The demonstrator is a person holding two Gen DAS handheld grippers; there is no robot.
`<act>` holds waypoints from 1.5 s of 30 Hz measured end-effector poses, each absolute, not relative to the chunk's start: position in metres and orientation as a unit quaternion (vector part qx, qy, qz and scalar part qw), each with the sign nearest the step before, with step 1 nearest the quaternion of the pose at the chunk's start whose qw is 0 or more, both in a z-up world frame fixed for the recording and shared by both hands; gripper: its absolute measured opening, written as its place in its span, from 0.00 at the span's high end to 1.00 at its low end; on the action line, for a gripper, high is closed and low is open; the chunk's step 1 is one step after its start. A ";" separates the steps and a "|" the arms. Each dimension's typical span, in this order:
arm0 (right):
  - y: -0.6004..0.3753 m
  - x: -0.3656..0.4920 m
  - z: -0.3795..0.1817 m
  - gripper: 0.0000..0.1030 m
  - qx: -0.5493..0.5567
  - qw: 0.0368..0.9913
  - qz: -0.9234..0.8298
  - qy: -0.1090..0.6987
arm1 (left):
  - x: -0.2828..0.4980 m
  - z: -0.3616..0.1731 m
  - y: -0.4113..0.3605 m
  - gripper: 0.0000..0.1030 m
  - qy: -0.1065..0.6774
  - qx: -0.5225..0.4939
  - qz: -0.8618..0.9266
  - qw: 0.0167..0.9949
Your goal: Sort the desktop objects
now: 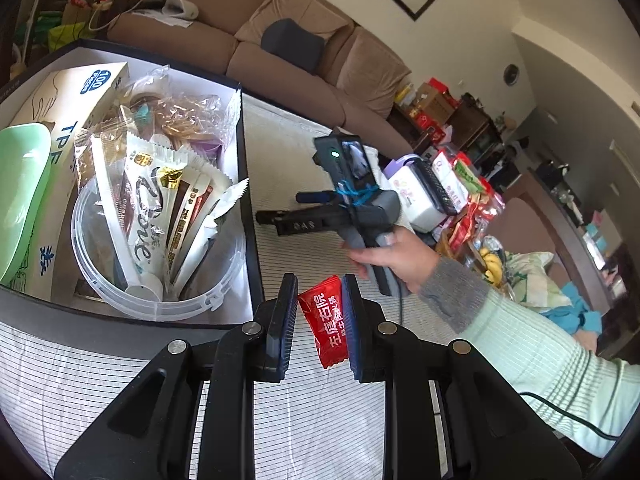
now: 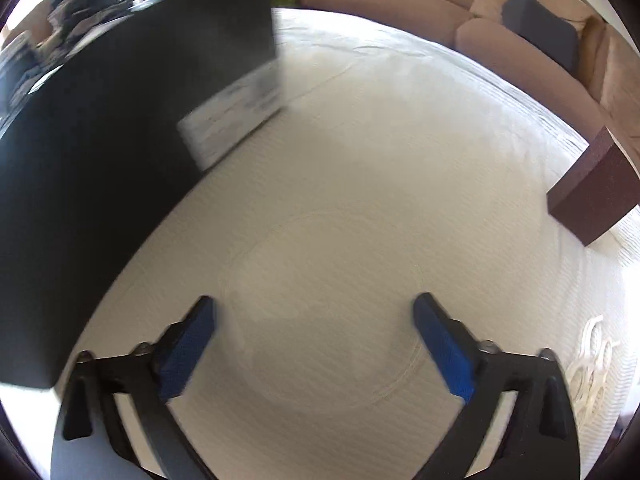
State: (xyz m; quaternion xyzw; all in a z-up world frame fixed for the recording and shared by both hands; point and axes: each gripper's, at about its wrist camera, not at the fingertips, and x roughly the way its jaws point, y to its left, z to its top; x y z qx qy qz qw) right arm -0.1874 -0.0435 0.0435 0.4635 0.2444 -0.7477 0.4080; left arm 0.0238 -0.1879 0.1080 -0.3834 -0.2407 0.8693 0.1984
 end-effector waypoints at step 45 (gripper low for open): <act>0.069 -0.039 0.091 0.86 0.518 0.438 -0.718 0.154 | 0.029 0.127 -0.213 0.80 -0.308 -0.337 0.858 0.235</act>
